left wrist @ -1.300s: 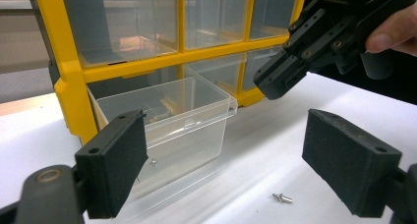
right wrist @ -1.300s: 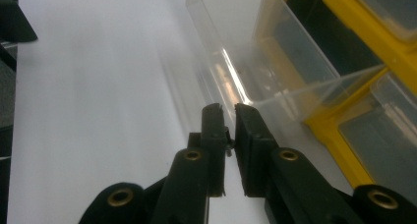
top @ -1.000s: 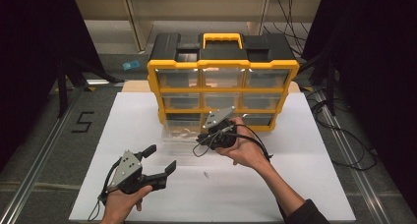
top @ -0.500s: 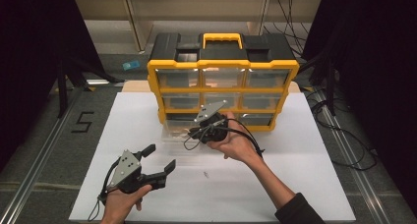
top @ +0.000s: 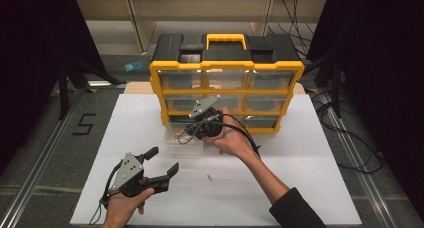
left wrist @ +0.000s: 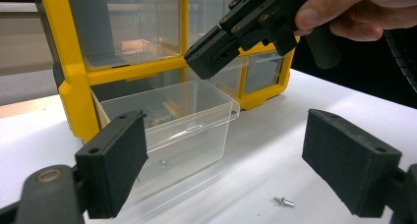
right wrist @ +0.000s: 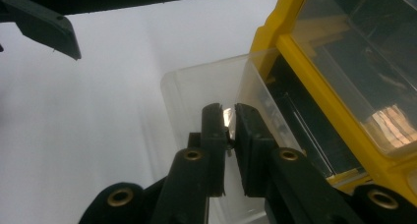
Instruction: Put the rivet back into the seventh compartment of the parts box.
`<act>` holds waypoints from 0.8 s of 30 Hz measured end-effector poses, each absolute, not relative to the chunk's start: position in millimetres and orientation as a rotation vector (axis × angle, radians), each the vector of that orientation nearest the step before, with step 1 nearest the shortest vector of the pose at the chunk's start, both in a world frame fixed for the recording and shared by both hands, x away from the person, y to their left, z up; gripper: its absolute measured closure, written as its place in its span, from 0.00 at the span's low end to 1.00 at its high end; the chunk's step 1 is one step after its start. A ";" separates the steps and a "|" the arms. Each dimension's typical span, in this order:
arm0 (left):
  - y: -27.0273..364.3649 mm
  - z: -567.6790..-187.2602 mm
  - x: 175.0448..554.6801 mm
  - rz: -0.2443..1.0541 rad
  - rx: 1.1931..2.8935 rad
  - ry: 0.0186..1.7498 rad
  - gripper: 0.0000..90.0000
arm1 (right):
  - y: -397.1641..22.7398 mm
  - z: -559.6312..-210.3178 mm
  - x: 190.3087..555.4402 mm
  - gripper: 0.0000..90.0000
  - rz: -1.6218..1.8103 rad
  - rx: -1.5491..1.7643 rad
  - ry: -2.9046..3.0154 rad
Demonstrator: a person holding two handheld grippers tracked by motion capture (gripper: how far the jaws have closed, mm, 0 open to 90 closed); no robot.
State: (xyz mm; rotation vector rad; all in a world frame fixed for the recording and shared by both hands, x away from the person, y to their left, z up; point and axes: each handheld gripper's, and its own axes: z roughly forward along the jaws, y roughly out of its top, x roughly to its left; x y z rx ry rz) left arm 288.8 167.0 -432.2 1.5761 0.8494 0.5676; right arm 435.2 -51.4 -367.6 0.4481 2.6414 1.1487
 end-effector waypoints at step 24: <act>167.0 -432.0 288.8 0.567 1.574 0.848 0.19 | -20.9 -381.3 449.5 0.92 1.063 0.454 2.705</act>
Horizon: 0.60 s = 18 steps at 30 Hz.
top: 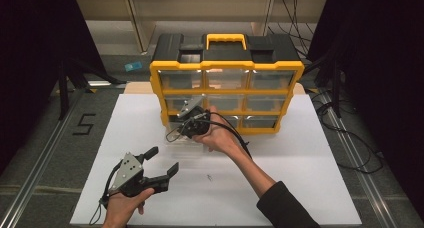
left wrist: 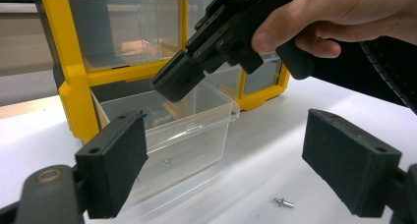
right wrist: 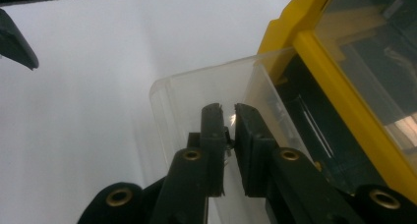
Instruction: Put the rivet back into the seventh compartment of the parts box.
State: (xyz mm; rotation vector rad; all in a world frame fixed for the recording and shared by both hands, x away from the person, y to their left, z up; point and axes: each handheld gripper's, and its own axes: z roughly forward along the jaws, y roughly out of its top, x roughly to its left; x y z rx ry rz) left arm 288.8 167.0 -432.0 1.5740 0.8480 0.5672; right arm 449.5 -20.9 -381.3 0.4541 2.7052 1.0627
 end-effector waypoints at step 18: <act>166.8 -432.5 289.3 0.562 1.577 0.850 0.19 | -35.4 -362.3 446.3 0.49 1.111 0.509 2.603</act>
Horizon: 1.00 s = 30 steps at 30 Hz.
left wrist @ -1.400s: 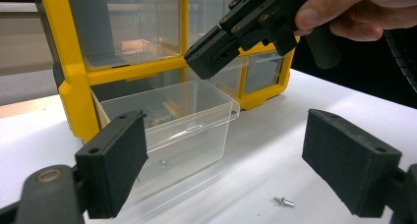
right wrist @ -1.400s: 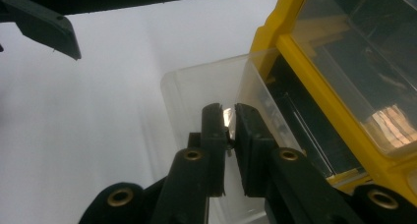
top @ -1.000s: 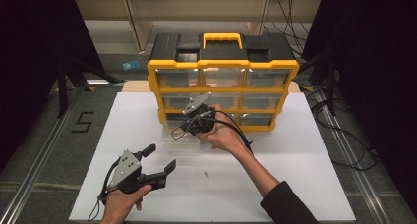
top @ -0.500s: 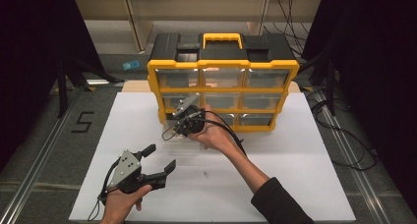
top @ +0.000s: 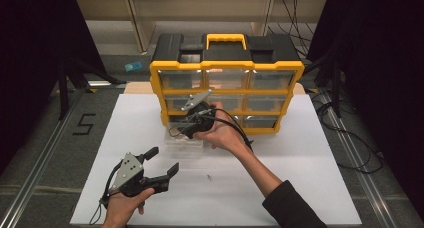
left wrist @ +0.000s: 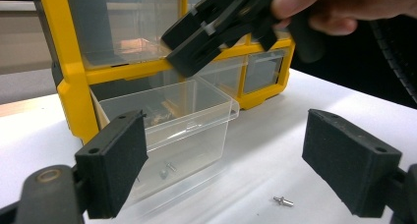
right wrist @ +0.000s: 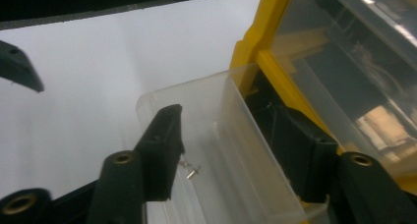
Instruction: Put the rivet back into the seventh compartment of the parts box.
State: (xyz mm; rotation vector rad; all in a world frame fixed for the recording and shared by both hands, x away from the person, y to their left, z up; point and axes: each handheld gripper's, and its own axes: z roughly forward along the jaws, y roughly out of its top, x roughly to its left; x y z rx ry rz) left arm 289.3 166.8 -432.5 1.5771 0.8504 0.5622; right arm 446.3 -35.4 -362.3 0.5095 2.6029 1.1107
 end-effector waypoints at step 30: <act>166.9 -432.4 289.0 0.566 1.581 0.854 0.18 | -95.8 -363.0 381.3 0.38 1.053 0.408 2.645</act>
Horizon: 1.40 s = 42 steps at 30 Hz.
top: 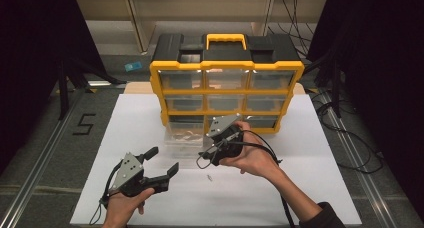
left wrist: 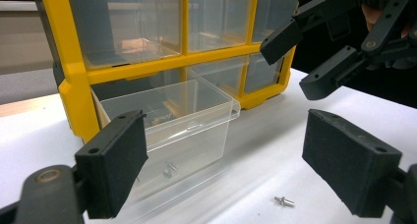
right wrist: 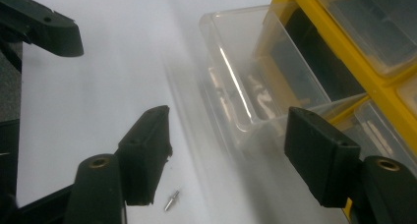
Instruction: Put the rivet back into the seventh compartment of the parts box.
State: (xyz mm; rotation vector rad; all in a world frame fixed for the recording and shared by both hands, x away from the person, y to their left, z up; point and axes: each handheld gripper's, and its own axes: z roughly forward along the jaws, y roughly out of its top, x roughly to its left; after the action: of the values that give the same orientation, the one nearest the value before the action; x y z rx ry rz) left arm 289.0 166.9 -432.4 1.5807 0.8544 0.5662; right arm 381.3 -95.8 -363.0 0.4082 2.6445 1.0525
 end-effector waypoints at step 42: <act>166.3 -431.2 287.4 0.560 1.578 0.840 0.18 | -86.0 -433.0 381.4 0.46 0.722 0.370 2.925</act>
State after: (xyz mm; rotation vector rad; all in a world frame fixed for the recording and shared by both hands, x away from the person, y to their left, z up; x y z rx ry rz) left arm 287.4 166.3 -431.2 1.5783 0.8397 0.5604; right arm 381.4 -86.0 -433.0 0.3699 2.9245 0.7217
